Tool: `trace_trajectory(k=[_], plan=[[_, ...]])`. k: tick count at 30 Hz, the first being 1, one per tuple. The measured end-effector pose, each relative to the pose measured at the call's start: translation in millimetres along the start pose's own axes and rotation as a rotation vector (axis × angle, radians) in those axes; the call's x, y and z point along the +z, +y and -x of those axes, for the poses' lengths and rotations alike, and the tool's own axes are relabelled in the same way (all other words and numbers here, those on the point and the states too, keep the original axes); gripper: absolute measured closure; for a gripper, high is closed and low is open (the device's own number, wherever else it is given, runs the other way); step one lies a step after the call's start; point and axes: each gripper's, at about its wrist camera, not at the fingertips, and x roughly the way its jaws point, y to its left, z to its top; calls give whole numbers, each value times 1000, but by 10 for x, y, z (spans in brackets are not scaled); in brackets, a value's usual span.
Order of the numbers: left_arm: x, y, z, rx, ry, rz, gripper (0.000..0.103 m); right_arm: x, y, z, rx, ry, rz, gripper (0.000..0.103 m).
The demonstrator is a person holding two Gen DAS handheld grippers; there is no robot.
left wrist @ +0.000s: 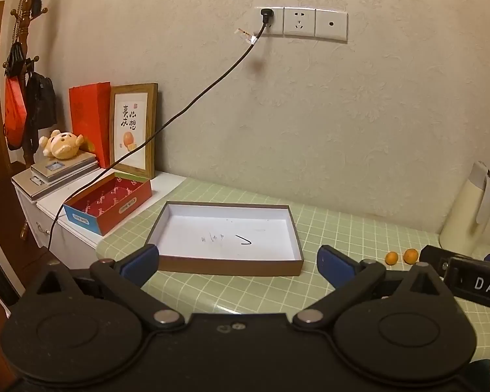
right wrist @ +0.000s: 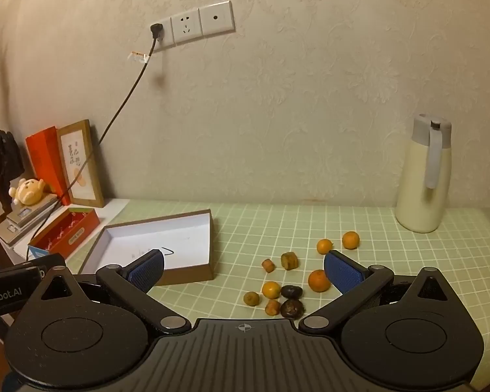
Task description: Organize fruits
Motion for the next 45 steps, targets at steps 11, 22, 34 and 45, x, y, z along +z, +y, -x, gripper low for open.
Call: trace_trajectory(k=[11, 22, 34, 45], plan=[[6, 20, -19, 0, 6, 16, 6, 16, 8, -25, 4, 14, -5, 0], [37, 35, -37, -2, 4, 36, 6, 27, 17, -40, 10, 19, -10, 0], [11, 52, -35, -5, 4, 41, 6, -14, 34, -32, 16, 22, -21, 0], [10, 61, -35, -7, 4, 41, 6, 0, 15, -55, 13, 24, -23, 0]])
